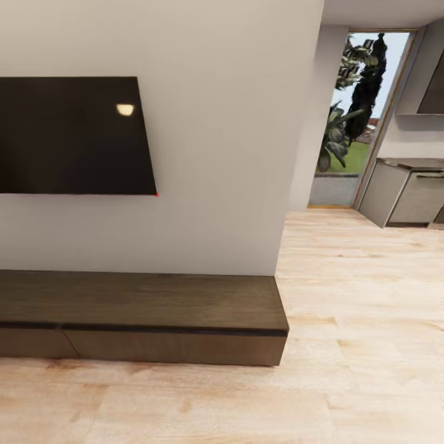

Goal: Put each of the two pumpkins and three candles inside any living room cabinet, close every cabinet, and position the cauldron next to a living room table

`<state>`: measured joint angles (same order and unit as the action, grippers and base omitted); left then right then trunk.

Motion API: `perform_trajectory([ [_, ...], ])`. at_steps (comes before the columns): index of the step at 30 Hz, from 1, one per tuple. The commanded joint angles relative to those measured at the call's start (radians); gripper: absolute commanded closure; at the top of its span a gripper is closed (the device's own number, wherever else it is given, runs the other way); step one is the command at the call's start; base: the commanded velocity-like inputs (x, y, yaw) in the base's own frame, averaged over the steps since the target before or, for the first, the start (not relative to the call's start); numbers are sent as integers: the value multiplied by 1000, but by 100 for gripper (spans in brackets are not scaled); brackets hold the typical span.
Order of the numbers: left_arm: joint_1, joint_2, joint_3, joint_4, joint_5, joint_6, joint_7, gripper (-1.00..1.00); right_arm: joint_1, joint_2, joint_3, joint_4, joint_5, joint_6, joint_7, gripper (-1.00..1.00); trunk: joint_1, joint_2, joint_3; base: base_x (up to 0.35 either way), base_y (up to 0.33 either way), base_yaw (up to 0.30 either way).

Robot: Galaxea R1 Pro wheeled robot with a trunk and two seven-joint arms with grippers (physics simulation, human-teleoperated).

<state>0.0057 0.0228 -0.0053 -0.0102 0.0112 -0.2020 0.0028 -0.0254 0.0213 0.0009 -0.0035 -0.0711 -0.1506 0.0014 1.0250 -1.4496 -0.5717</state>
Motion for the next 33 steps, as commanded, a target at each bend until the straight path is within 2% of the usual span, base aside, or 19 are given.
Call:
perform_trajectory([
  [1,0,0,-1,-1,1,-2,0,-100,-1,0,1,1,-7,-4,0,-100,0,0,-1,0,335,-257],
  [13,0,1,-1,-1,2,-2,0,-100,-1,1,1,2,-8,-4,-5,-100,0,0,-1,0,335,-68],
  [25,0,1,-1,-1,3,-2,0,-100,-1,1,1,0,-10,-4,-8,-100,0,0,-1,12,335,224],
  [33,0,0,-2,-2,1,-3,0,-100,-1,1,-4,-2,-19,-1,-6,-100,0,0,-1,200,224,32],
])
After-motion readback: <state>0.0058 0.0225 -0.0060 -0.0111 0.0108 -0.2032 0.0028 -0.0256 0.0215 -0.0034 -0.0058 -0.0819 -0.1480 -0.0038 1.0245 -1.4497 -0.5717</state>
